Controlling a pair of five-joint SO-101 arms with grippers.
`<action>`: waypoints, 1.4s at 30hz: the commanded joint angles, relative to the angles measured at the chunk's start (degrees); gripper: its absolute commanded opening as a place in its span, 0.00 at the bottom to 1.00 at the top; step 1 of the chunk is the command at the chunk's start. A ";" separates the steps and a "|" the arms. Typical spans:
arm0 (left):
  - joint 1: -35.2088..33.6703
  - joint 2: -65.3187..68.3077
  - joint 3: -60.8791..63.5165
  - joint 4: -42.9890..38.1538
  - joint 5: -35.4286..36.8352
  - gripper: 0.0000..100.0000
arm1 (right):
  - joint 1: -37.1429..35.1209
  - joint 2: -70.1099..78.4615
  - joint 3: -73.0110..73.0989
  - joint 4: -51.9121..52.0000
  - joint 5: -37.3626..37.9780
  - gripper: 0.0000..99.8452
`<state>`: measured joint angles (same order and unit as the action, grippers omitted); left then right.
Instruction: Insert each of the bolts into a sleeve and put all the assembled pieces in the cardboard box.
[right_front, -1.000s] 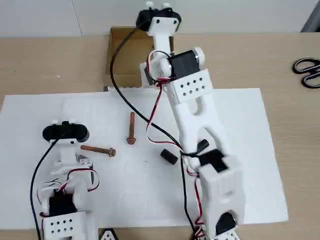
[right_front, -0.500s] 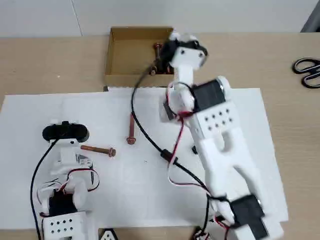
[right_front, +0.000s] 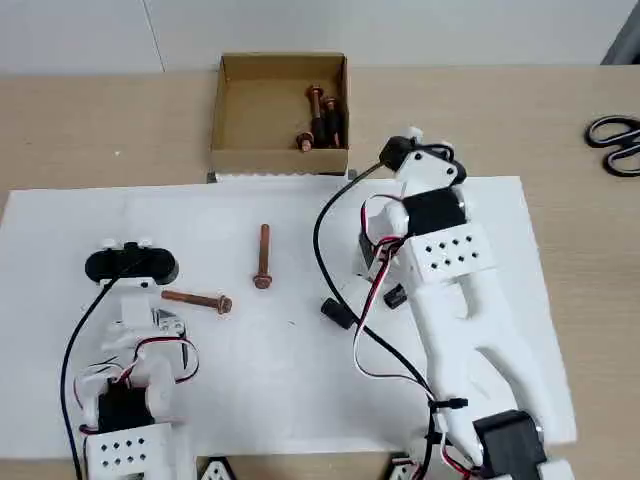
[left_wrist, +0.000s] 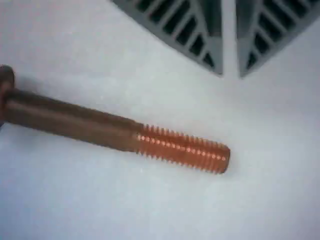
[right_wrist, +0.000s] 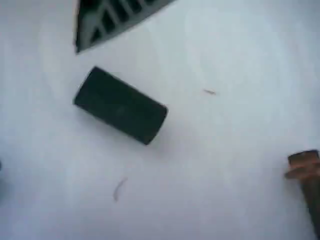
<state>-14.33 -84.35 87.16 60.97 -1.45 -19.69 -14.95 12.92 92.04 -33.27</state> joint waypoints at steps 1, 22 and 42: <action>-0.09 -0.44 -0.31 -0.70 0.35 0.01 | 0.40 -2.15 3.87 -5.49 -2.02 0.11; -0.35 -0.53 -0.31 0.00 0.44 0.01 | 9.01 -2.15 10.46 -12.35 -5.63 0.11; -0.35 -0.53 -0.31 0.00 0.44 0.01 | 8.92 8.48 10.20 -14.11 -10.02 0.11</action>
<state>-14.33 -84.35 87.16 60.97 -1.45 -11.34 -6.95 23.65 79.03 -42.24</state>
